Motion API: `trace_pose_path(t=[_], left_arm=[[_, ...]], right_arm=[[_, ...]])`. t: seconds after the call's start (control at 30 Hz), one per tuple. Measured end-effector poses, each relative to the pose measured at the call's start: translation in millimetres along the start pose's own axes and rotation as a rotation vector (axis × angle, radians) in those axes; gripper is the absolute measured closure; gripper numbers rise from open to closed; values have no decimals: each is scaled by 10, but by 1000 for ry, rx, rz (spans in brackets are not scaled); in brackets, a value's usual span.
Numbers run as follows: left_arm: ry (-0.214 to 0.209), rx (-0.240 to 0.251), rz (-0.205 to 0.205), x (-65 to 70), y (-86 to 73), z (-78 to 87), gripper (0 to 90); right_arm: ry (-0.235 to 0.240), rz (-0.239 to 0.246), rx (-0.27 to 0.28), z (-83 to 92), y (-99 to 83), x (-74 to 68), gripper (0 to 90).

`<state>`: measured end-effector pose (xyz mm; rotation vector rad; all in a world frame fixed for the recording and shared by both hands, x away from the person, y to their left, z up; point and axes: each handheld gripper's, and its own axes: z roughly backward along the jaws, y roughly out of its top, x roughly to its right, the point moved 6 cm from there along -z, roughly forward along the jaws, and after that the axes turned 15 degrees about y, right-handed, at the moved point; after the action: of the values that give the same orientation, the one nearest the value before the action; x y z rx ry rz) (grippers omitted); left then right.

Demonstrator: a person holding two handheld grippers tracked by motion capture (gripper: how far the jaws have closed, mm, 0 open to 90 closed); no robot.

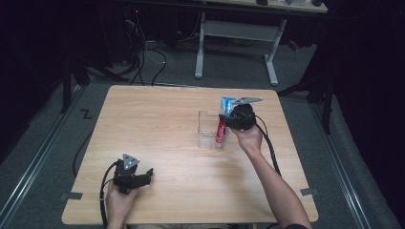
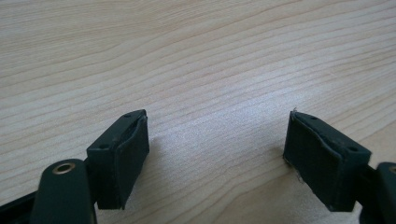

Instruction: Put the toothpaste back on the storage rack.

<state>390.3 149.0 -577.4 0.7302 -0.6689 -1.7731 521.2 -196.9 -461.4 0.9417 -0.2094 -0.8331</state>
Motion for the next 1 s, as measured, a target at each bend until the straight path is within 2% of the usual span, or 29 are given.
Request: trace_pose_path(t=[0.23, 0.4, 1.0], left_arm=[[0, 0, 0, 0, 0, 0, 225], [0, 0, 0, 0, 0, 0, 225], [1, 0, 1, 1, 0, 0, 225]], right_arm=[[-14, -1, 3, 12, 1, -3, 533], [-14, -7, 28, 64, 21, -3, 508], [-16, -34, 101, 343, 29, 46, 509]])
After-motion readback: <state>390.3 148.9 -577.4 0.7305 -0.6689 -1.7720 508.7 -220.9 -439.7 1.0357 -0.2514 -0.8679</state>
